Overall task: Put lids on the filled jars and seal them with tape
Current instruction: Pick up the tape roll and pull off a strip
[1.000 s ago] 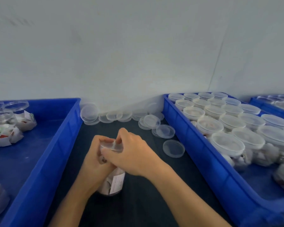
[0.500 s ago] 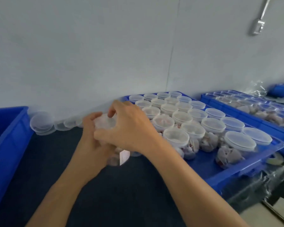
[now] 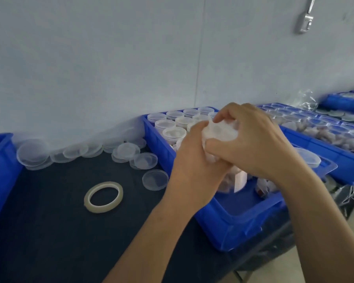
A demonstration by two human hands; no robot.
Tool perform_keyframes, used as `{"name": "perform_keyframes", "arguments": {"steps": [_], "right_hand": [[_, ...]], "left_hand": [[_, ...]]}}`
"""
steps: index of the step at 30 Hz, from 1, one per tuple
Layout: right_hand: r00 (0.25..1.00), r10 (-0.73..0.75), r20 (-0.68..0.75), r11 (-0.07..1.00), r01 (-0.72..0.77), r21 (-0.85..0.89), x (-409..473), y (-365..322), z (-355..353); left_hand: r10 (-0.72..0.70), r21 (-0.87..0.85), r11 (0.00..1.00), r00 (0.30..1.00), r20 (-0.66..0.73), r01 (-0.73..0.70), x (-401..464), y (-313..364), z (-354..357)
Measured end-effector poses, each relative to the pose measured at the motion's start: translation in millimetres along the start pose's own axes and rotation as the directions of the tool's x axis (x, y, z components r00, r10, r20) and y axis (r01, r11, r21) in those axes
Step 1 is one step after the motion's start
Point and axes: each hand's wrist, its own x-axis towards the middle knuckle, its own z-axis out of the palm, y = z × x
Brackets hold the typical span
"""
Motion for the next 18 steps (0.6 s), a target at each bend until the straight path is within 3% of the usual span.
{"name": "perform_keyframes", "arguments": {"steps": [4,9,18], "right_hand": [[0.997,0.062,0.054,0.998,-0.061,-0.014,-12,22,21],[0.969,0.134,0.206,0.991,-0.132,-0.021,-24,38,48],[0.920,0.138,0.366,0.990,-0.138,-0.028,-36,48,60]], "left_hand": [[-0.081,0.062,0.995,0.996,0.044,0.078,-10,-20,12],[-0.082,0.337,0.940,0.994,0.067,0.055,-14,-49,17],[-0.045,0.343,0.939,0.999,0.017,0.036,-25,-73,24]]}}
